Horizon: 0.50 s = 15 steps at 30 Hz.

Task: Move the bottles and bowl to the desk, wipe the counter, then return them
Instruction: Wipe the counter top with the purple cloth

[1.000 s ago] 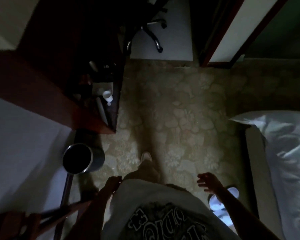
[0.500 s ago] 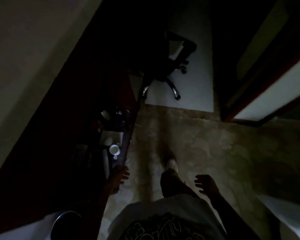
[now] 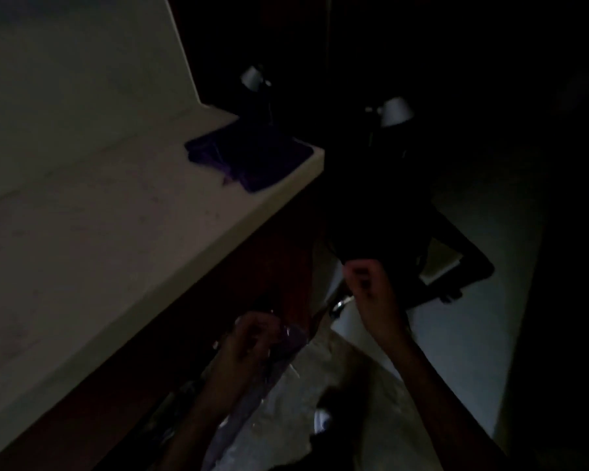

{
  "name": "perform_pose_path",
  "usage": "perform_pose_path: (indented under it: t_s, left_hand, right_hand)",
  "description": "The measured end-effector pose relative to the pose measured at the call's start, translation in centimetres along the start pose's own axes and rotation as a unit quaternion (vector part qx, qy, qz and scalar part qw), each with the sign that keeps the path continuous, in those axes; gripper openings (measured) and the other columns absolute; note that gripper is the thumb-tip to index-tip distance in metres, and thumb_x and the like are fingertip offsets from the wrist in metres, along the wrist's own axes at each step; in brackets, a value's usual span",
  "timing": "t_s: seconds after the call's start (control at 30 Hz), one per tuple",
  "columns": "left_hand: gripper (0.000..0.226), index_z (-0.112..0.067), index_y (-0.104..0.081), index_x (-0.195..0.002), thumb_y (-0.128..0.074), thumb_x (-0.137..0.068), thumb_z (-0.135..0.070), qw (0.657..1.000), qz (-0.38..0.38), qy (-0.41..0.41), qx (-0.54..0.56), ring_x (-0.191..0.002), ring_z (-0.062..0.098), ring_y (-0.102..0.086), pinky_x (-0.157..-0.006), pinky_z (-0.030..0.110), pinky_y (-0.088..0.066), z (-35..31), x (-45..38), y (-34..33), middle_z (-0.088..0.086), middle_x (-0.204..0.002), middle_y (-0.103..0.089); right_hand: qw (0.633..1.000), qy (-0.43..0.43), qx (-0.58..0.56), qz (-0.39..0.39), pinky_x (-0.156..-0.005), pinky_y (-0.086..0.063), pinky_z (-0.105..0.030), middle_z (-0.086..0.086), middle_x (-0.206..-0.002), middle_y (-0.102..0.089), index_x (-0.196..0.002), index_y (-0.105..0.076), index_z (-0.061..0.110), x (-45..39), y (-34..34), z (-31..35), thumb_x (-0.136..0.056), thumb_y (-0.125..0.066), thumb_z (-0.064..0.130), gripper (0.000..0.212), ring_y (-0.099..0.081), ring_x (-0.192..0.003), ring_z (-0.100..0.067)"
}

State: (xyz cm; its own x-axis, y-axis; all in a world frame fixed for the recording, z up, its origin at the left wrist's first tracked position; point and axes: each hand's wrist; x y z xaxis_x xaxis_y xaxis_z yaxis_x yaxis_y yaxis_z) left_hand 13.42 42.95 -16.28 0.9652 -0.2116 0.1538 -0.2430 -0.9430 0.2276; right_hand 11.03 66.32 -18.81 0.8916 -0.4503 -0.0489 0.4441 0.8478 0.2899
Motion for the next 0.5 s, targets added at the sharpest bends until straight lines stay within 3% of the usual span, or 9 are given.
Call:
perform_pose_path:
  t_s: [0.1,0.23,0.37,0.5]
  left_hand:
    - [0.009,-0.015,-0.065,-0.102,-0.059,-0.095,-0.018,0.992,-0.061,-0.105,-0.026,-0.085,0.008,-0.068,-0.074,0.021,-0.054,-7.7,-3.1,1.0,0.001,-0.096,-0.070]
    - [0.013,-0.026,-0.063,-0.105,-0.053,-0.098,-0.032,0.944,-0.192,-0.196,-0.182,-0.092,0.003,-0.063,-0.077,0.024,-0.051,-12.4,-7.8,4.2,-0.013,-0.108,-0.058]
    - [0.028,-0.020,-0.059,-0.116,-0.048,-0.098,-0.039,0.870,-0.246,-0.218,-0.368,-0.105,0.012,-0.056,-0.084,0.033,-0.050,-12.6,-10.7,6.5,-0.006,-0.115,-0.050]
    - [0.035,-0.025,-0.055,-0.118,-0.043,-0.094,-0.049,0.818,-0.296,-0.125,-0.476,-0.105,0.020,-0.052,-0.089,0.037,-0.041,-10.4,-11.2,5.3,-0.005,-0.119,-0.049]
  right_hand:
    - [0.984,0.171,0.017,0.047,-0.089,-0.047,-0.021,0.003,-0.115,-0.057,-0.113,-0.059,0.016,-7.3,-1.9,7.3,-0.093,-0.057,0.034,0.027,-0.059,-0.106,-0.008]
    - [0.919,0.350,0.123,0.132,-0.097,-0.046,-0.027,0.005,-0.129,-0.053,-0.127,-0.053,0.020,-14.0,-5.4,15.5,-0.094,-0.045,0.050,0.045,-0.052,-0.121,-0.011]
    - [0.824,0.420,0.308,0.222,-0.109,-0.037,-0.040,0.003,-0.149,-0.039,-0.142,-0.039,0.022,-19.3,-10.6,17.8,-0.094,-0.032,0.059,0.061,-0.042,-0.135,-0.018]
    - [0.754,0.430,0.394,0.302,-0.122,-0.009,-0.041,0.005,-0.162,-0.015,-0.152,-0.019,0.028,-21.9,-13.4,16.0,-0.093,-0.016,0.064,0.069,-0.010,-0.150,-0.013]
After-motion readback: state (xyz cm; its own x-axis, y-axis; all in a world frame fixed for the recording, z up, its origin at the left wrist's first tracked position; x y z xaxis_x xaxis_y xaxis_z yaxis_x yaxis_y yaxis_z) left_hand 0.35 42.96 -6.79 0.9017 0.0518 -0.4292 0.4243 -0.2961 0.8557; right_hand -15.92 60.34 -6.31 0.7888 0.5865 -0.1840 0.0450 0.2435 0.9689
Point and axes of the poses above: each hand's wrist, its own x-axis away from the middle knuckle, its own y-axis out of the back of the hand, z = x × y
